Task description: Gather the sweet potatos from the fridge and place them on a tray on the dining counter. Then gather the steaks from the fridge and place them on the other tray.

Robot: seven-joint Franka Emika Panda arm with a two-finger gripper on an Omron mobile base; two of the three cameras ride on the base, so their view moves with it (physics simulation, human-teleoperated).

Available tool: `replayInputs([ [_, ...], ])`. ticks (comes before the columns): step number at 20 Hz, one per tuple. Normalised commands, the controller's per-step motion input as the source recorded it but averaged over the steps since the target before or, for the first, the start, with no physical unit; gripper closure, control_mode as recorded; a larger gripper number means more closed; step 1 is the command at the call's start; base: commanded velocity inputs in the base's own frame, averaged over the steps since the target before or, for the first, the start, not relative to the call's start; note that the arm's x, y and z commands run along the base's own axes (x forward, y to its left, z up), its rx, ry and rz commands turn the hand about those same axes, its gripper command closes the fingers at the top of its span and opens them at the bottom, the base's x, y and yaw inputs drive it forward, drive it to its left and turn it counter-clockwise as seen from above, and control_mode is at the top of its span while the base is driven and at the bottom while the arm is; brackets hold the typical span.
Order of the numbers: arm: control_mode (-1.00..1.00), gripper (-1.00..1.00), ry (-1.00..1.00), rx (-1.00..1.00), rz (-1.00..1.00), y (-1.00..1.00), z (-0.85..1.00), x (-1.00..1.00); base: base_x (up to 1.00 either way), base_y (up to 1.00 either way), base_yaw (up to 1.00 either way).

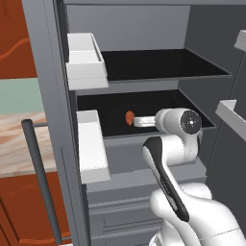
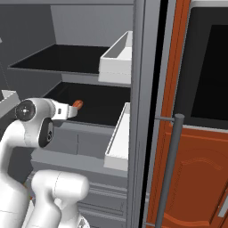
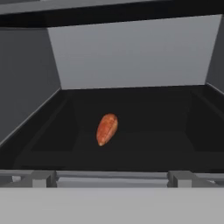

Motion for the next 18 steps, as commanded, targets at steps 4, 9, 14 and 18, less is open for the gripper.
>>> replayInputs([
  [4,-1.00,-1.00,-0.01,0.00,0.00,0.23,-0.20,0.36,0.00,0.00,0.00],
  [9,-1.00,-1.00,0.00,0.00,0.00,0.11,-0.14,0.31,0.00,0.00,0.00],
  [14,-1.00,-1.00,0.00,0.00,0.00,0.00,-0.06,0.49,0.00,0.00,0.00],
  [18,-1.00,-1.00,0.00,0.00,0.00,0.00,-0.05,0.47,0.00,0.00,0.00],
])
